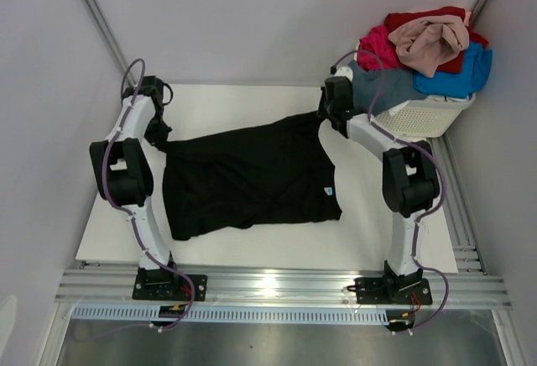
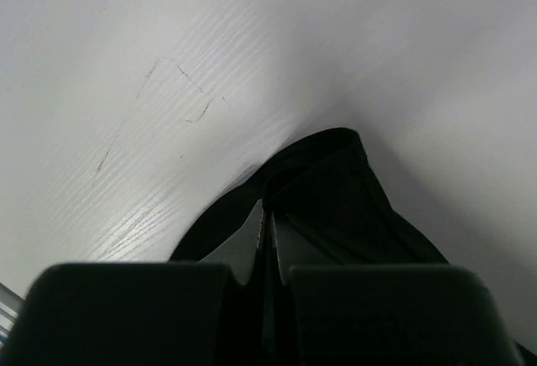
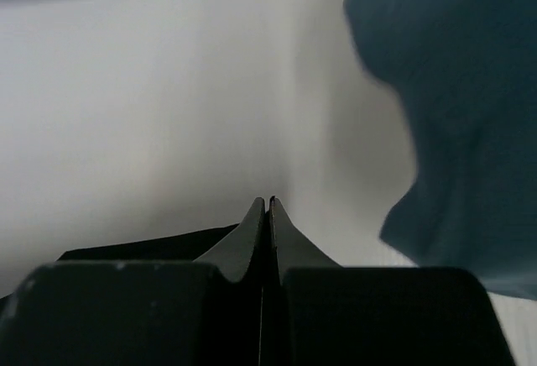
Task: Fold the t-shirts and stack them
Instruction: Flatten out the tshirt
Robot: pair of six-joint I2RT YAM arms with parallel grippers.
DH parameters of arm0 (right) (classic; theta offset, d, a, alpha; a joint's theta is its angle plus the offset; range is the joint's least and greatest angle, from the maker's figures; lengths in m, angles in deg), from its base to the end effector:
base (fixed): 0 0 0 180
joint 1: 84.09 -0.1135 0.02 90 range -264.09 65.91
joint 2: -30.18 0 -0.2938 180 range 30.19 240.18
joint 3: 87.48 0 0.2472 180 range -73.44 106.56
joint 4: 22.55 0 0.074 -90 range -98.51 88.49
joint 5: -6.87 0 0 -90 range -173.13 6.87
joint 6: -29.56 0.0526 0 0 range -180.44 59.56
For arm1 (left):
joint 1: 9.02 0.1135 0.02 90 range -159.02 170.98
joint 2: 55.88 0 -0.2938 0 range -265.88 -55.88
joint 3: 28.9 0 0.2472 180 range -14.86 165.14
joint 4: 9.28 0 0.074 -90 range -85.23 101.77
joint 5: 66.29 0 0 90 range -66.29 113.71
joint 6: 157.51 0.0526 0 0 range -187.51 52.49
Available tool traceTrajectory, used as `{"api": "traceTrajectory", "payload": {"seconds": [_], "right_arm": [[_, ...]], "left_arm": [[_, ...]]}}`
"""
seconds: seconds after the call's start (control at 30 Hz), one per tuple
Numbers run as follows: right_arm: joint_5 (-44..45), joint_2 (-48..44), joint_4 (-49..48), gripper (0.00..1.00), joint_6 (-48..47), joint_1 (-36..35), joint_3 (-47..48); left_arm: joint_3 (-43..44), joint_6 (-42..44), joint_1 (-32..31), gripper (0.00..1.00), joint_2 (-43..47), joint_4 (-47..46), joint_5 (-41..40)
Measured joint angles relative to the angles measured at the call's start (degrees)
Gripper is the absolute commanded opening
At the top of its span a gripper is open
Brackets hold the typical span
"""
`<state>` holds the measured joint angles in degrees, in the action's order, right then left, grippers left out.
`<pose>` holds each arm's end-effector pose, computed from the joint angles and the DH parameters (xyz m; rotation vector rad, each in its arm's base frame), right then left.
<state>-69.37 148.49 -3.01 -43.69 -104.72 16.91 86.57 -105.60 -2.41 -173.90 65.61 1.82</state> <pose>0.4757 0.1657 0.2437 0.0661 2.1374 0.1238 0.4266 0.0692 0.2420 -1.1185 2.5639 0.4371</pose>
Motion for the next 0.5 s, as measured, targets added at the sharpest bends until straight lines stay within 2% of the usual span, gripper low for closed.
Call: {"api": "traceTrajectory", "payload": {"seconds": [0.3,0.5], "right_arm": [[-0.7,-12.9,-4.1,0.00,-6.6,0.6,4.1],[-1.2,-20.6,-4.0,0.00,-10.2,0.7,5.3]], "left_arm": [[0.9,2.3,-3.2,0.00,10.1,-2.5,2.3],[5.3,9.1,-10.3,0.00,19.0,-3.4,0.3]]}}
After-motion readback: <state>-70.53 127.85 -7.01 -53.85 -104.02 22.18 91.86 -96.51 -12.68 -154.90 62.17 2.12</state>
